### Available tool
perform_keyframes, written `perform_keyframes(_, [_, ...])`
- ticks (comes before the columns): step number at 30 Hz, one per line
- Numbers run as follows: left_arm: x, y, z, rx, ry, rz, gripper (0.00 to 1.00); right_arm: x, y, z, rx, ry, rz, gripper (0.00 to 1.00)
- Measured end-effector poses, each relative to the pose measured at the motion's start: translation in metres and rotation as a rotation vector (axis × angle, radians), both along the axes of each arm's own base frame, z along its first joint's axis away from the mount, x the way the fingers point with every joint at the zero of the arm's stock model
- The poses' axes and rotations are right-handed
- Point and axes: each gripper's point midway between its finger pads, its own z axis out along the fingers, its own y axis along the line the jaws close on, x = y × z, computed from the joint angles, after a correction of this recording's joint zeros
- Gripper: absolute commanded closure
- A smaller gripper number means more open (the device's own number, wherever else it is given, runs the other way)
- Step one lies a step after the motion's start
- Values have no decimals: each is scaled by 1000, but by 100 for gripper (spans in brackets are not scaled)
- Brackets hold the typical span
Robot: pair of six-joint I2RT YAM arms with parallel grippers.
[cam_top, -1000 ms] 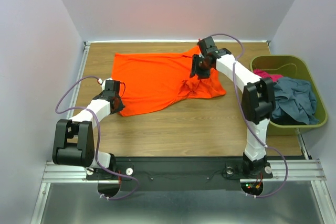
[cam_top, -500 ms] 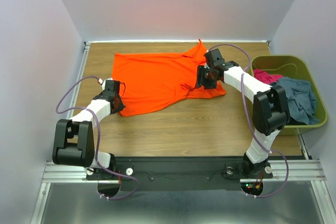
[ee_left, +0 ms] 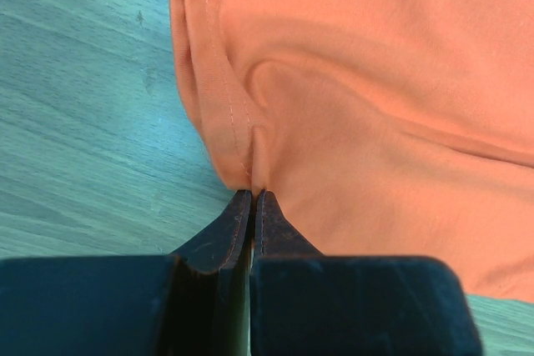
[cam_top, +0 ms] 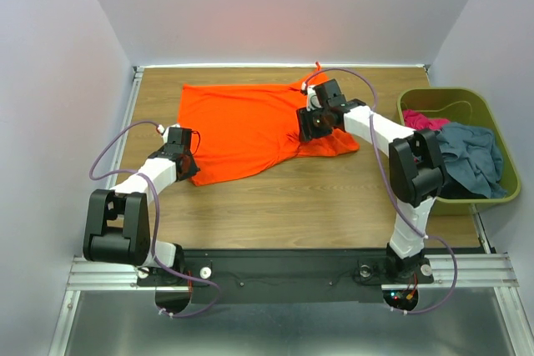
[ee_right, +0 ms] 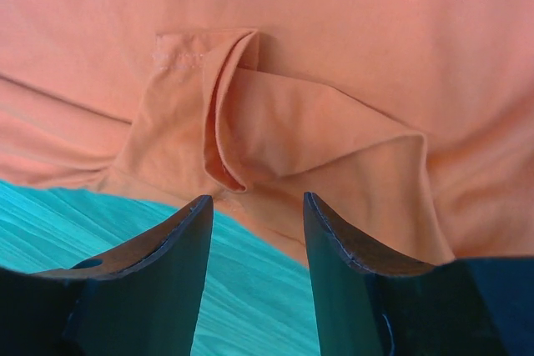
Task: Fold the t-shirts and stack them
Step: Flatten the tshirt out
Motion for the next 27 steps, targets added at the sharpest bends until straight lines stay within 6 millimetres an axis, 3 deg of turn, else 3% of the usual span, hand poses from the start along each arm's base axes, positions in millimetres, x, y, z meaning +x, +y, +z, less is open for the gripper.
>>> perform_keyframes(14, [-1, 0, -4, 4, 15, -1, 95, 11, 22, -4, -21, -72, 193, 47])
perform_keyframes(20, [-2, 0, -5, 5, 17, -1, 95, 7, 27, -13, -20, -59, 230, 53])
perform_keyframes(24, [-1, 0, -5, 5, 17, 0, 96, 7, 27, -14, -23, -59, 242, 68])
perform_keyframes(25, [-1, 0, -5, 6, 17, 0, 97, 7, 27, -14, -24, -60, 243, 79])
perform_keyframes(27, [-1, 1, -5, 7, 17, 1, 100, 7, 27, -15, -29, -64, 245, 88])
